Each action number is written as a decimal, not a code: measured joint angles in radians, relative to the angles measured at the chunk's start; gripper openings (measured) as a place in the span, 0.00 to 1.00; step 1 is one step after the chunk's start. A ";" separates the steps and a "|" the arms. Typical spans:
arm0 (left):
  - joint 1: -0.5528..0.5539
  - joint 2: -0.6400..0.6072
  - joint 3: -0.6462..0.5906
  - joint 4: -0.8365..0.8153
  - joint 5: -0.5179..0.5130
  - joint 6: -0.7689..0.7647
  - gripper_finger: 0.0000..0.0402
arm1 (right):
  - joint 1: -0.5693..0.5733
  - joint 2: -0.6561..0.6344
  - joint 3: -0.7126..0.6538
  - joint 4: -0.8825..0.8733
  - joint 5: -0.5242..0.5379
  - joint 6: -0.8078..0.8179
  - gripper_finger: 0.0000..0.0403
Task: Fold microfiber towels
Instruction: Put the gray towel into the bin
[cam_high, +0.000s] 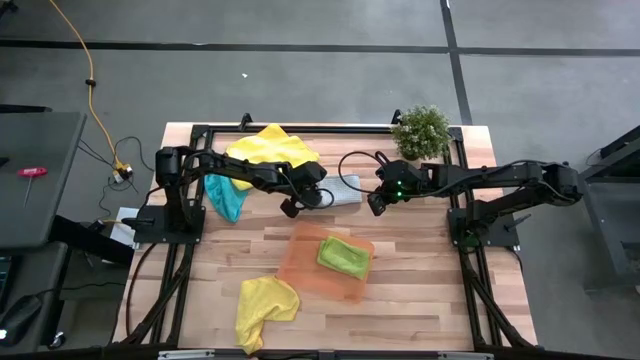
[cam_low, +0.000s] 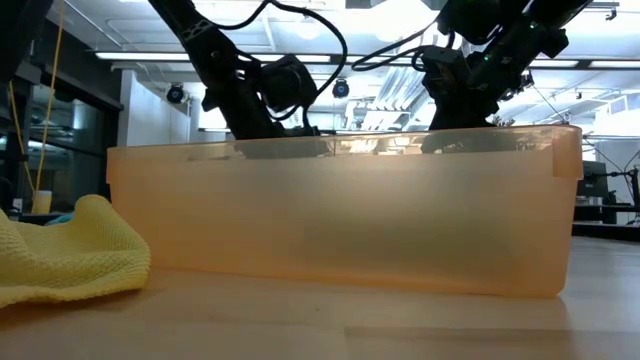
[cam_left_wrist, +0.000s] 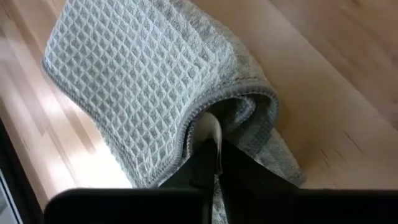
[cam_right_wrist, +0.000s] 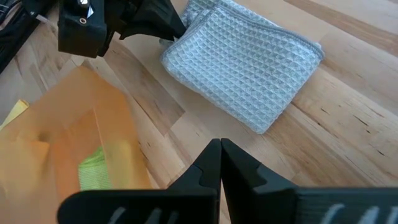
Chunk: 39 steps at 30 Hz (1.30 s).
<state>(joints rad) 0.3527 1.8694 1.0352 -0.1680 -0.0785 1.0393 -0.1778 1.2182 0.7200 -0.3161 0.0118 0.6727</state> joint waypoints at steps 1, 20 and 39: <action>0.000 0.000 0.000 0.000 -0.009 0.000 0.01 | 0.000 0.000 0.000 0.000 0.000 0.000 0.00; 0.016 -0.103 0.001 -0.048 -0.095 0.089 0.00 | 0.000 0.000 0.000 0.000 0.001 -0.011 0.00; 0.058 -0.122 0.000 0.045 -0.202 0.230 0.00 | 0.000 0.000 0.000 -0.001 0.000 -0.026 0.00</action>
<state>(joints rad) 0.4110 1.7470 1.0355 -0.1233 -0.2809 1.2691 -0.1780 1.2182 0.7204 -0.3168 0.0120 0.6472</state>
